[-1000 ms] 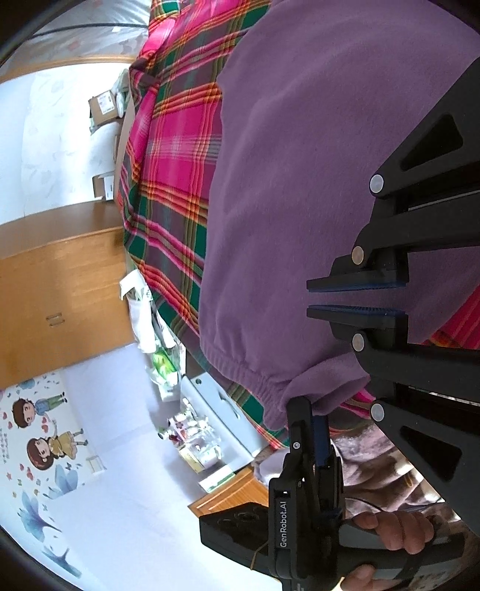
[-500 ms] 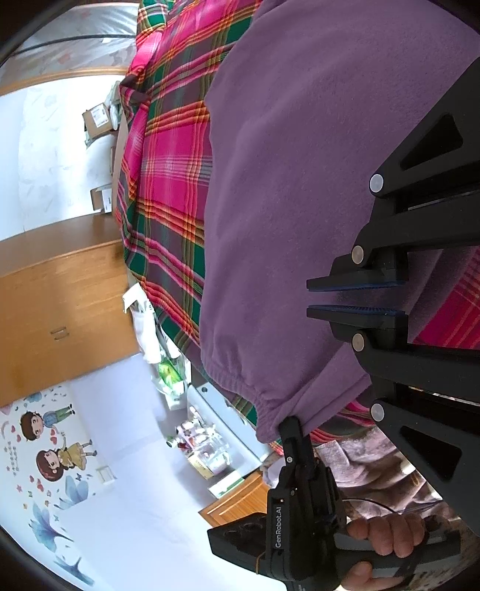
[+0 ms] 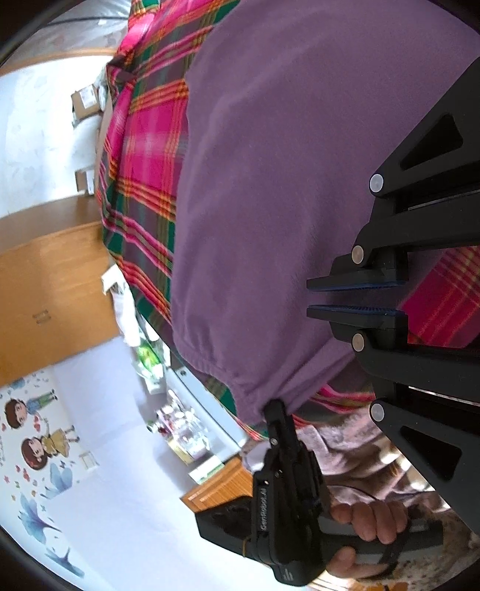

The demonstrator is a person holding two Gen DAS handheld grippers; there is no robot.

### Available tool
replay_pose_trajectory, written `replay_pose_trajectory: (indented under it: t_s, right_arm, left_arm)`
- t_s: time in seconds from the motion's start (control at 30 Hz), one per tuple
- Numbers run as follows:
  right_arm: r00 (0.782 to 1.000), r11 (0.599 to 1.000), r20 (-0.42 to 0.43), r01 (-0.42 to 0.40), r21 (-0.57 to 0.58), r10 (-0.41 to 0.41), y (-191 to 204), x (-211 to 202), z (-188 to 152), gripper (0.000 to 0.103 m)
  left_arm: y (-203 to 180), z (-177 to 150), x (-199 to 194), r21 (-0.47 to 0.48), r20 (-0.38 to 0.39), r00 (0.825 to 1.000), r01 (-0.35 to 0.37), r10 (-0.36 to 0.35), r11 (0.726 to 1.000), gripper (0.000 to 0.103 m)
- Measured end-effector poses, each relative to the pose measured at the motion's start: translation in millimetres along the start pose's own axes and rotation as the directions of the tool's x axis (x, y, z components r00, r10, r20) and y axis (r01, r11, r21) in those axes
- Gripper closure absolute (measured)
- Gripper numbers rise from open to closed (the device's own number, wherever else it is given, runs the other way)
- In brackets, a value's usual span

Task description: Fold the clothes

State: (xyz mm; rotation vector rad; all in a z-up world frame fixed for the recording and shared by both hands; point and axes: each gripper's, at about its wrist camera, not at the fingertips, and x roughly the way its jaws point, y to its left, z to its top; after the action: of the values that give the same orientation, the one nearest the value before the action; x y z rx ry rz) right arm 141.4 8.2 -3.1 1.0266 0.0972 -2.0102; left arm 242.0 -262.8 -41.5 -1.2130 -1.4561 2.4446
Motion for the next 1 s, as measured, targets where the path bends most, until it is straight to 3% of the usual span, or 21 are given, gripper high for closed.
replay_pose_trajectory:
  t_s: [0.27,0.33,0.4,0.57,0.8,1.0]
  right_arm:
    - [0.996,0.993,-0.065,-0.071,-0.09,0.065,27,8,-8,0.095]
    - [0.995,0.99,-0.076,-0.08,-0.115,0.071,33,9,-10,0.095]
    - [0.996,0.988,-0.071,-0.068,-0.136,0.059,37,9,-9,0.095]
    - [0.998,0.992,-0.038,-0.046,-0.118,0.041,38,14,2,0.087]
    - [0.994,0.987,-0.09,-0.072,-0.145,0.059,46,26,4,0.085]
    - [0.995,0.981,-0.085,-0.065,-0.183,0.05,50,27,16,0.085]
  left_arm:
    - [11,-2,-4,-0.054,-0.014,0.995,0.095,-0.096,0.994,0.09]
    - [12,-2,-5,-0.073,-0.015,0.991,0.129,-0.13,0.989,0.072]
    - [14,-1,-9,-0.086,0.001,0.987,0.158,-0.158,0.984,0.066]
    - [11,2,-8,-0.075,-0.008,0.986,0.166,-0.167,0.983,0.064]
    - [13,5,3,-0.11,-0.041,0.987,0.15,-0.155,0.983,0.064]
    - [19,5,-6,-0.093,-0.01,0.993,0.113,-0.114,0.989,0.073]
